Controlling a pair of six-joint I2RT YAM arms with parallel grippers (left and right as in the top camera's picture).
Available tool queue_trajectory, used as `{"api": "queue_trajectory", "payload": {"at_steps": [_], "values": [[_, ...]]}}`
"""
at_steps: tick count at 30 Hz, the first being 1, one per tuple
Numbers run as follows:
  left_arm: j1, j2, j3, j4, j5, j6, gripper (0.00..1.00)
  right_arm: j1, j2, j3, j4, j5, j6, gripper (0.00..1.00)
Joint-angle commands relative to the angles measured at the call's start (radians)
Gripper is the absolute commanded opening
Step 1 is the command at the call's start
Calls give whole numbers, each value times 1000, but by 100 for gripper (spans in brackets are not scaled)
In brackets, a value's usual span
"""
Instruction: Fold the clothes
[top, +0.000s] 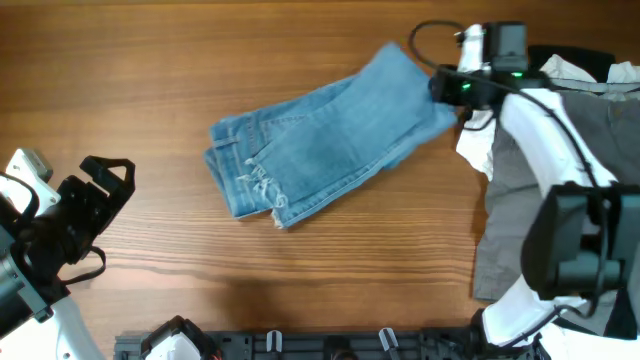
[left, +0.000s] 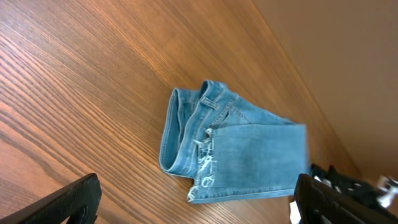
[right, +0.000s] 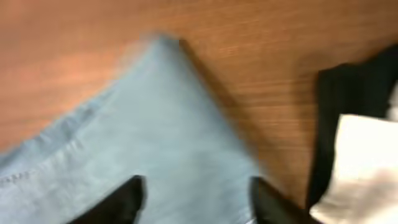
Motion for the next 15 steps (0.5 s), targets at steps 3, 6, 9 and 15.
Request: {"api": "queue_trajectory", "payload": {"at_steps": [3, 6, 9, 15], "values": [[-5, -1, 11, 0, -5, 24, 100, 23, -65, 26, -150, -200, 10, 90], [-5, -1, 11, 0, -5, 24, 100, 89, -65, 26, -236, -206, -24, 86], [-5, -1, 11, 0, -5, 24, 100, 198, -65, 26, -285, -215, -66, 84], [-5, -1, 11, 0, -5, 20, 100, 474, -64, 26, -283, -128, -53, 84]]}}
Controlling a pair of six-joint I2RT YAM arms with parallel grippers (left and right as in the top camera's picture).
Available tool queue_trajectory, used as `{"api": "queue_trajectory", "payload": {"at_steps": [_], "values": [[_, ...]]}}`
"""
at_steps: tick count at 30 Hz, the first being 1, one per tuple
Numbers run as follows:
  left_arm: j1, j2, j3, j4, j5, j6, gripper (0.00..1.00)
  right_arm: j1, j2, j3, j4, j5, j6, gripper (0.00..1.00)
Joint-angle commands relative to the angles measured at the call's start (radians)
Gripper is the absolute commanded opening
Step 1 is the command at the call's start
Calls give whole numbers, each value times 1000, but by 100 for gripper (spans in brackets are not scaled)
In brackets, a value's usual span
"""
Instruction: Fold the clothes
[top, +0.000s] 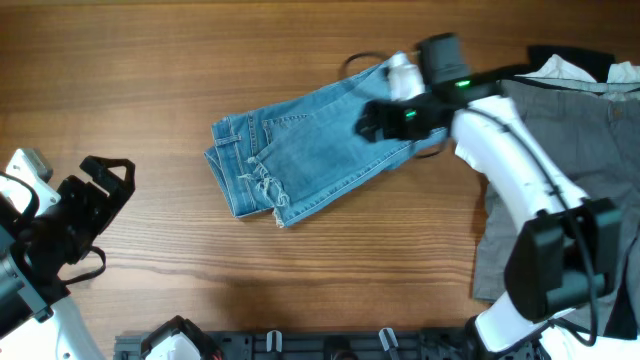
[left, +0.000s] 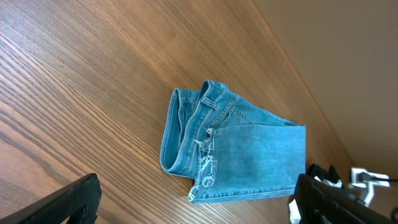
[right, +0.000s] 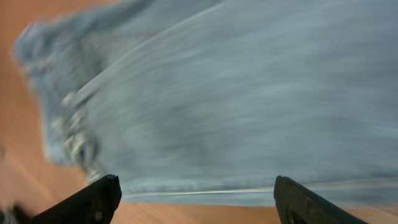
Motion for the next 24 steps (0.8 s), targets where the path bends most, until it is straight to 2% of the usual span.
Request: {"api": "queue_trajectory", "payload": {"at_steps": [1, 6, 8, 13, 16, 19, 21, 23, 24], "values": [[-5, -1, 11, 0, -5, 20, 100, 171, -12, 11, 4, 79, -13, 82], [-5, -1, 11, 0, -5, 20, 100, 436, 27, -18, 94, 370, -30, 85], [-5, -1, 11, 0, -5, 20, 100, 489, 57, -18, 121, 383, -59, 82], [-5, -1, 11, 0, -5, 20, 100, 566, 153, -18, 185, 433, -111, 78], [-5, -1, 11, 0, -5, 20, 100, 582, 218, -18, 216, 433, -159, 88], [-5, -1, 11, 0, -5, 20, 100, 582, 265, -18, 217, 434, -157, 86], [-5, -1, 11, 0, -5, 20, 100, 582, 285, -18, 225, 462, -156, 79], [-5, -1, 11, 0, -5, 20, 100, 582, 287, -18, 230, 500, -156, 50], [-5, -1, 11, 0, -5, 20, 100, 582, 285, -13, 228, 543, -156, 32]]}}
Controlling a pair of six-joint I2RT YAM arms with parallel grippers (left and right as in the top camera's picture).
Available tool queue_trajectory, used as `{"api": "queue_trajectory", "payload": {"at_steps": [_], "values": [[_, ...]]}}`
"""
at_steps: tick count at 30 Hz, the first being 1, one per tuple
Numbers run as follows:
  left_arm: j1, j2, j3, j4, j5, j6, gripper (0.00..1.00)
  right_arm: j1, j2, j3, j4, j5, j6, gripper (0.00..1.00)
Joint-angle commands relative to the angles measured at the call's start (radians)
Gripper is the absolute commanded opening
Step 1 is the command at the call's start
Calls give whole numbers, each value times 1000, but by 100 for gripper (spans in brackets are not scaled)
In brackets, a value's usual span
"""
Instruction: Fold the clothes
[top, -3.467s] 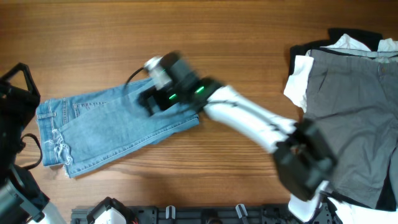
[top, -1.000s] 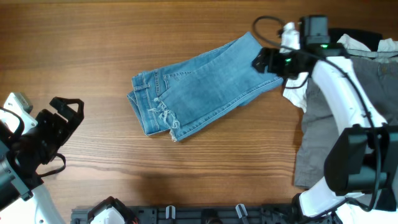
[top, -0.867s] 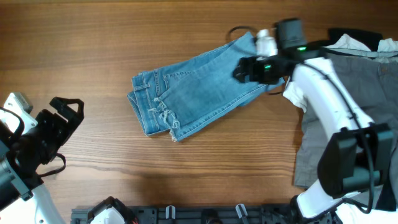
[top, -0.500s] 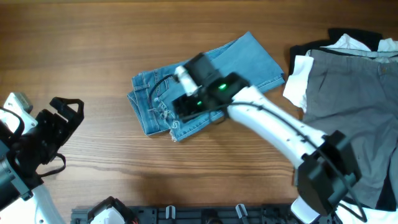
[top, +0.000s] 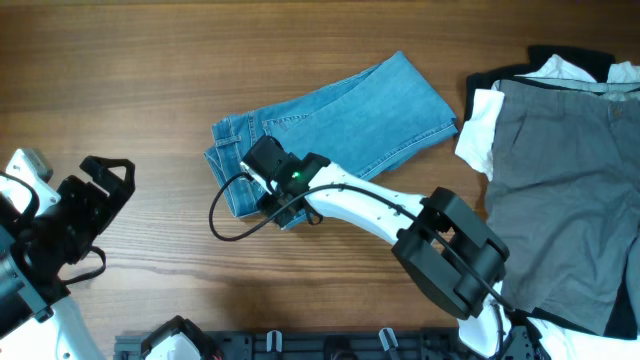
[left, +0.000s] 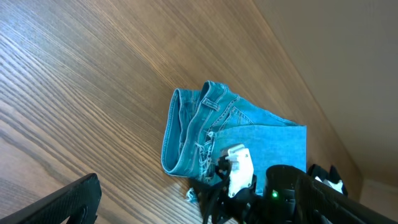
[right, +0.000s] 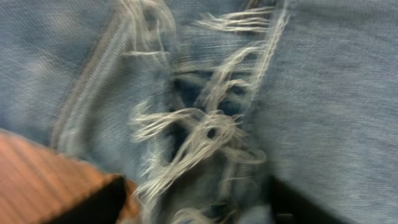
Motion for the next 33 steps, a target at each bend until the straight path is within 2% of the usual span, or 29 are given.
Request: {"api": "queue_trajectory", "payload": {"at_steps": [1, 3, 6, 8, 13, 19, 27, 33], "values": [[-5, -1, 11, 0, -2, 20, 100, 0, 14, -1, -2, 132, -12, 21], [-5, -1, 11, 0, -2, 20, 100, -2, -1, 6, -16, 177, -13, 13], [-5, -1, 11, 0, -2, 20, 100, -5, -51, 13, -37, 185, -14, 12], [-5, -1, 11, 0, -2, 20, 100, -5, -85, 13, -39, 185, -14, 4], [-5, -1, 11, 0, -2, 20, 100, -5, -145, 13, -36, 185, -8, 4], [-5, -1, 11, 0, -2, 20, 100, -5, -156, 13, -41, 173, 89, 4], [-5, -1, 11, 0, -2, 20, 100, -9, -184, 13, -56, 167, 100, 4], [-5, -1, 11, 0, -2, 20, 100, -69, -294, 21, 0, 222, 100, 4]]}}
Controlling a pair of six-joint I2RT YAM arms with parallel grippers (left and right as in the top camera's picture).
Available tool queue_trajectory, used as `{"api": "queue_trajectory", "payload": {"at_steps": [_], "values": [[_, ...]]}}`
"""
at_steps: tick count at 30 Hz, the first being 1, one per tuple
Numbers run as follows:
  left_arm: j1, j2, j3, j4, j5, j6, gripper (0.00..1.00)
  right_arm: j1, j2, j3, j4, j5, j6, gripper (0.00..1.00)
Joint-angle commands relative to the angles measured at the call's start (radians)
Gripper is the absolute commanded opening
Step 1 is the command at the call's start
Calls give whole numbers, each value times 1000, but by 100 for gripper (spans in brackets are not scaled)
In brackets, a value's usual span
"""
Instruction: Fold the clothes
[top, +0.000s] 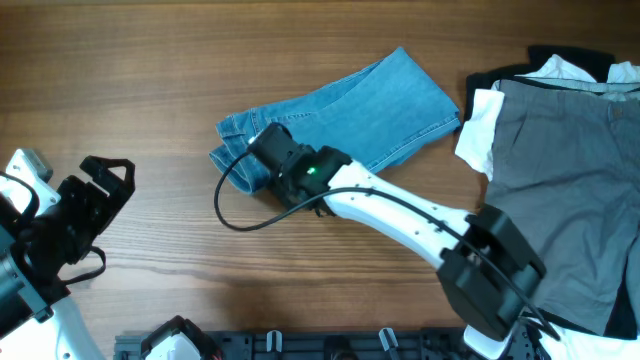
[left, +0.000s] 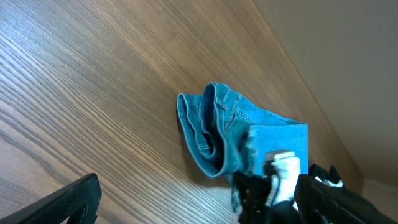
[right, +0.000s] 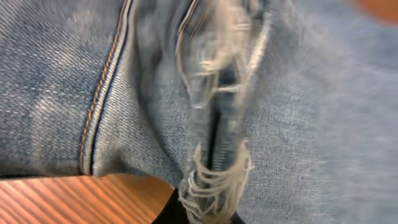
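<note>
Blue denim jeans (top: 370, 105) lie folded across the middle of the table, waistband end to the left. My right gripper (top: 268, 165) is at that left end, shut on the frayed hem (right: 214, 180), which bunches up between its fingers (right: 186, 208). The left wrist view shows the jeans (left: 211, 134) with that end raised and curled beside the right arm (left: 273, 186). My left gripper (top: 105, 185) stands open at the table's left side, far from the jeans, with nothing in it (left: 193, 205).
A pile of other clothes lies at the right edge: grey shorts (top: 560, 160), a white garment (top: 480, 130) and something black at the back (top: 575, 55). A black rail (top: 330, 345) runs along the front edge.
My right gripper was open around the frayed hem at the jeans' left front; now it is shut on it, and that end of the jeans is lifted and bunched slightly to the right.
My right gripper was first at the jeans' far right corner by the clothes pile, then over their middle, then open at the frayed hem on the left. Now it grips that hem. The left arm has stayed still, open.
</note>
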Motion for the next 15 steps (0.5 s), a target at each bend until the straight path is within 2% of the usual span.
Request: {"api": "queue_trajectory", "payload": {"at_steps": [1, 6, 10, 15], "values": [[-5, -1, 11, 0, -2, 20, 100, -66, -151, 21, 51, 55, 20, 4], [-5, -1, 11, 0, -2, 20, 100, -130, -278, 27, 134, 38, 21, 5], [-5, -1, 11, 0, -2, 20, 100, -139, -340, 27, 224, -121, 21, 4], [-5, -1, 11, 0, -2, 20, 100, -133, -297, 15, 134, -237, 52, 4]]}}
